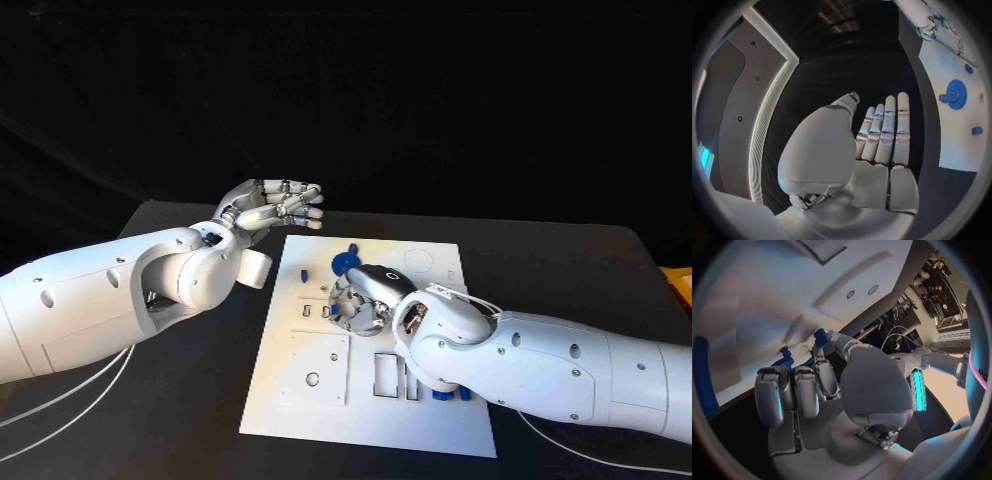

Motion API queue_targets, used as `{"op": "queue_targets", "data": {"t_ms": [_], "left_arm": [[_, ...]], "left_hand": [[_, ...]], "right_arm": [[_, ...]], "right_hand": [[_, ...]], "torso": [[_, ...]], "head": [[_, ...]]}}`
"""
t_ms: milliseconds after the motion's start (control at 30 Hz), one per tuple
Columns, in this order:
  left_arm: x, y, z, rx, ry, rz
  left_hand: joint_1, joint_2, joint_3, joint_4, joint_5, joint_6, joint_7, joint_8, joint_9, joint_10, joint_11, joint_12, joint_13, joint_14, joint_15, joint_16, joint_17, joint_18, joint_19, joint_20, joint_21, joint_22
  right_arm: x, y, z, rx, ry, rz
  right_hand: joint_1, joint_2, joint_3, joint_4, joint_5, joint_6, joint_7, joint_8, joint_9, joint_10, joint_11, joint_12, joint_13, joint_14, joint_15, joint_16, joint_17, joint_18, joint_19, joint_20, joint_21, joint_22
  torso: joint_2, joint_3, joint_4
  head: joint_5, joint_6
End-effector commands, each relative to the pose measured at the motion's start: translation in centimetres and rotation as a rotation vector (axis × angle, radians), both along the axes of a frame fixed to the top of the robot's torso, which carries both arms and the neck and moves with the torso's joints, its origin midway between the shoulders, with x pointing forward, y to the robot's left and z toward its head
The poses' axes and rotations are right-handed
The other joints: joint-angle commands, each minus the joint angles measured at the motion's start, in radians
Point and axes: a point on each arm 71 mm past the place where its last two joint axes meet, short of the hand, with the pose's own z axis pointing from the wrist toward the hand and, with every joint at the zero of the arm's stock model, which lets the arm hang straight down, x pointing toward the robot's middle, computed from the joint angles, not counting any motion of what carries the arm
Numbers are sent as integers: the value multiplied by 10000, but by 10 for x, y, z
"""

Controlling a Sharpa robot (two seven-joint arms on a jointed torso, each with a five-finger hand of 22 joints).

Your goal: Assemble the parts on the task board

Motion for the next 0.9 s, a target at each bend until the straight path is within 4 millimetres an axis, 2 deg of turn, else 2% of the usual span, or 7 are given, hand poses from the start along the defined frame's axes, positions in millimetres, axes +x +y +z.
{"op": "queue_targets", "data": {"t_ms": [33,400,767,900], "left_arm": [[-1,-3,1,-110,-19,-209],[-1,-2,1,-103,-17,-192],[-1,-1,1,-97,-18,-174],[-1,0,1,-93,-20,-161]], "left_hand": [[41,-54,47,16,-40,14,170,-22,13,8,-38,36,9,-89,-10,-62,22,161,-107,5,34,18],[41,-54,47,16,-40,14,170,-22,13,8,-38,36,9,-89,-10,-62,22,161,-107,5,34,18],[41,-54,47,16,-40,14,170,-22,13,8,-38,36,9,-89,-10,-62,22,161,-107,5,34,18],[41,-54,47,16,-40,14,170,-22,13,8,-38,36,9,-89,-10,-62,22,161,-107,5,34,18]], "right_arm": [[0,1,-2,-377,-125,65],[1,1,-4,-410,-191,103],[3,0,-5,-484,-235,113],[3,0,-6,-542,-227,133]], "right_hand": [[-61,-20,-30,32,-12,55,-90,38,302,-6,-76,-28,199,852,-48,32,1731,-159,671,-66,-11,2248],[-57,-93,-26,8,3,-76,-53,-1,281,-41,-54,-69,173,851,-39,28,1726,-137,614,-68,-80,2189],[-63,-207,-7,-9,-34,-423,98,-133,210,-211,71,-249,28,840,59,9,1685,-105,527,-3,-188,2102],[-77,-252,-9,-4,-54,-550,154,-188,179,-277,119,-318,-31,835,101,1,1666,-94,497,32,-227,2072]], "torso": [[-6,-1,6],[-5,-9,-7],[-12,-13,-5],[-7,-5,-7]], "head": [[4,-8],[-12,-22],[-30,-29],[-39,-30]]}}
